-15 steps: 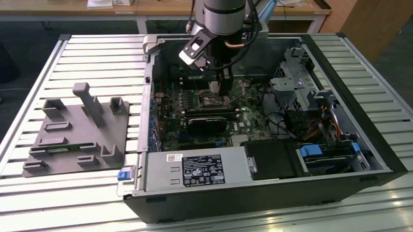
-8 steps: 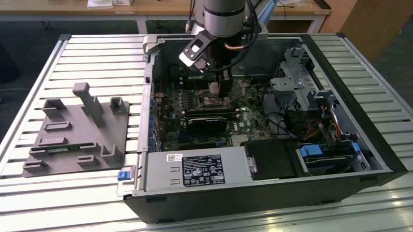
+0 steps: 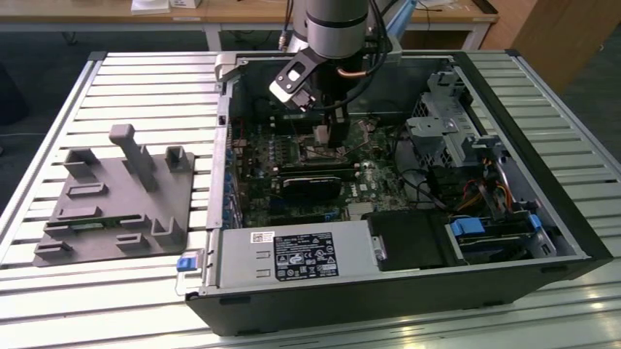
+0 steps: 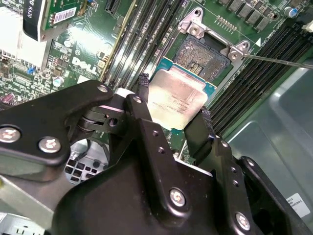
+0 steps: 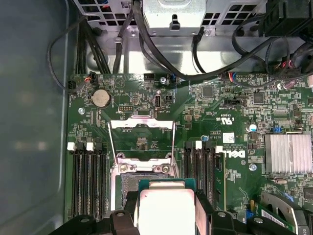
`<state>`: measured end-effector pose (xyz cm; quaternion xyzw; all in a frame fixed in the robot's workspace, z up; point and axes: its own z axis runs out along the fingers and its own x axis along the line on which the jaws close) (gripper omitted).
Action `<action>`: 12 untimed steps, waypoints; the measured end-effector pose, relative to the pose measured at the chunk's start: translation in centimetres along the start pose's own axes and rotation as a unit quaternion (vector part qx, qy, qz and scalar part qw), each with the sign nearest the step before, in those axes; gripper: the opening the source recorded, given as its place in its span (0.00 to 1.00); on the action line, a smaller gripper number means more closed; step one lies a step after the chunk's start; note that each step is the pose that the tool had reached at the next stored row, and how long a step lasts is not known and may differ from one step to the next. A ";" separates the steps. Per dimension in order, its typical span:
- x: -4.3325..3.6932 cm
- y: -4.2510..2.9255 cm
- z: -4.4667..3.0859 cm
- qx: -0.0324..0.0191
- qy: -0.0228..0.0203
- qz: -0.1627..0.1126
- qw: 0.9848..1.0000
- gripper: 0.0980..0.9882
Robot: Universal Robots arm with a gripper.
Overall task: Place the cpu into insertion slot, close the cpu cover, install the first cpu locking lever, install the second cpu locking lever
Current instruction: 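Place the cpu into insertion slot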
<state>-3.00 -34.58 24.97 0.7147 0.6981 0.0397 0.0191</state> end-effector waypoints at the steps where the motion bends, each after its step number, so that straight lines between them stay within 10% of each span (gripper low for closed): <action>1: 0.00 0.00 0.01 0.000 0.000 0.000 1.000 0.50; 12: 0.56 -0.05 0.45 0.001 -0.002 -0.011 1.000 0.50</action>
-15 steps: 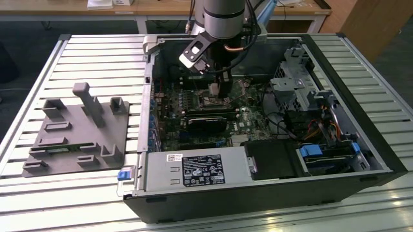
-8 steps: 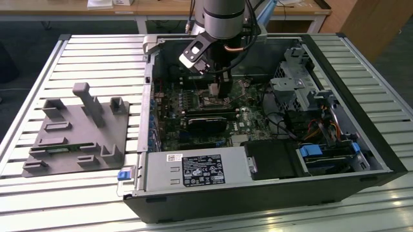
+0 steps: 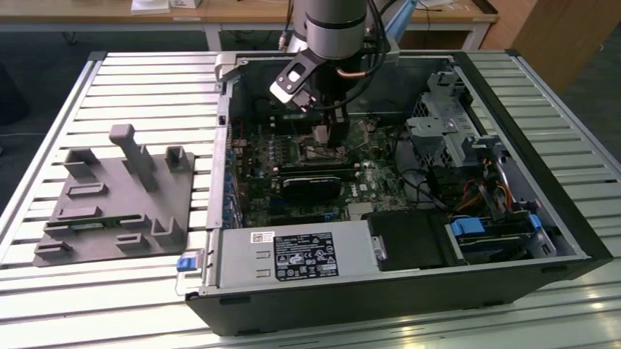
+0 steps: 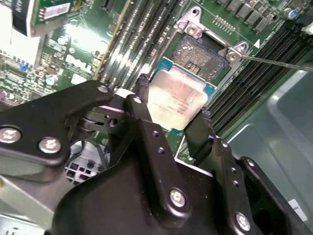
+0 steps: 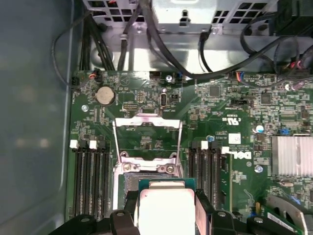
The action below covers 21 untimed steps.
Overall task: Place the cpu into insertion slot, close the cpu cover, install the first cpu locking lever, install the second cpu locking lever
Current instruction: 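Place the cpu into insertion slot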
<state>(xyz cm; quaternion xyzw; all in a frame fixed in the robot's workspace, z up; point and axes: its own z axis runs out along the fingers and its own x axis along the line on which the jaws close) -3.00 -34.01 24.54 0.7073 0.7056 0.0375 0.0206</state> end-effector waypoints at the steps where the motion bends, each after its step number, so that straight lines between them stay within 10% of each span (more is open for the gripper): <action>1: 0.18 -0.01 0.06 0.000 -0.006 0.000 1.000 0.50; 7: 0.55 -0.10 0.36 0.000 -0.035 -0.003 0.999 0.50; 21: 1.05 -0.19 1.08 0.000 -0.038 -0.003 0.999 0.50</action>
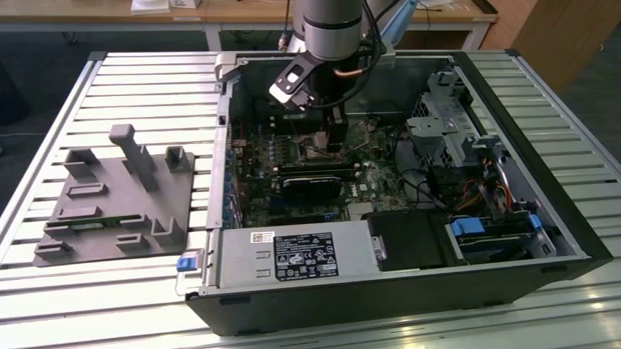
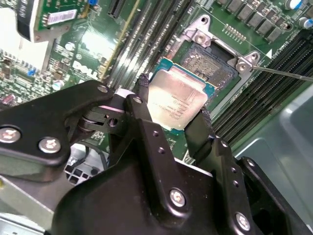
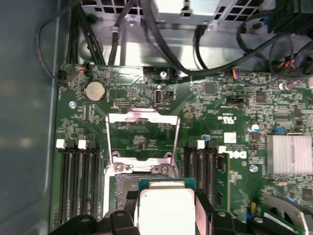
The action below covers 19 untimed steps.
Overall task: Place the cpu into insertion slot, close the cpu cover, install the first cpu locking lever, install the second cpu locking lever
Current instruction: 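Place the cpu into insertion slot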
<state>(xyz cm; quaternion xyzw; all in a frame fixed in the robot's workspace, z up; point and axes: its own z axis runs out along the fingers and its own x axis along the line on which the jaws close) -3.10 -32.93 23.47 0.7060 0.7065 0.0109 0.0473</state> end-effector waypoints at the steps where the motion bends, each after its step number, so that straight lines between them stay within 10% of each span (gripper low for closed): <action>1: 0.16 0.00 0.05 0.000 0.000 0.000 1.000 0.50; 19: 1.55 -0.65 1.24 0.000 0.000 0.000 1.000 0.50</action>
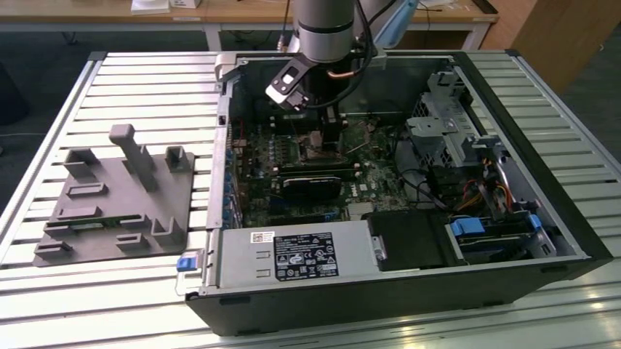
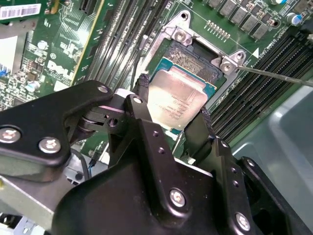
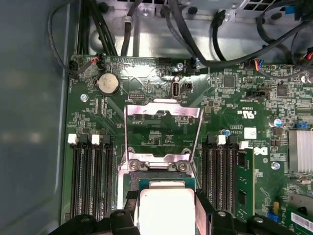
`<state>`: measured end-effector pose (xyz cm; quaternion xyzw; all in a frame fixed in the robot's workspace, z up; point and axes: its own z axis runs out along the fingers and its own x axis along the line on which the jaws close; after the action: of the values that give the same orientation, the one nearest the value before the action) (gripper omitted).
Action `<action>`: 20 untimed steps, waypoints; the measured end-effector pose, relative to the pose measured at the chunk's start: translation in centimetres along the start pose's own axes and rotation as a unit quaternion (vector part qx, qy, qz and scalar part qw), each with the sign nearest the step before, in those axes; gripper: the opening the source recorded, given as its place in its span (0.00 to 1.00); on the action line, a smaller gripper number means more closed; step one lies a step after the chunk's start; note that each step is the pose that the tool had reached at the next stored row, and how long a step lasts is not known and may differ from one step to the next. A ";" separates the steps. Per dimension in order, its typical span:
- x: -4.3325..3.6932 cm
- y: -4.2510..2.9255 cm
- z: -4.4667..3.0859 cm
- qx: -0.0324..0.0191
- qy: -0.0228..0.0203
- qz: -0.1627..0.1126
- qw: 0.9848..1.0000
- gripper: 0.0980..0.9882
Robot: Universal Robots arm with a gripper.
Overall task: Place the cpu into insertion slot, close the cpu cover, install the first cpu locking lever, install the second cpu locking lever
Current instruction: 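Place the cpu into insertion slot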
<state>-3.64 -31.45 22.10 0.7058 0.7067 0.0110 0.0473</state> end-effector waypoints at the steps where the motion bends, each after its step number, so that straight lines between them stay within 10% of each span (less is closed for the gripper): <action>1: 0.03 -0.06 0.12 0.000 0.000 0.000 1.000 0.50; 20: 0.38 -0.44 2.04 0.000 0.000 0.001 1.000 0.50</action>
<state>-3.91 -31.17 20.02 0.7064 0.7062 0.0109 0.0472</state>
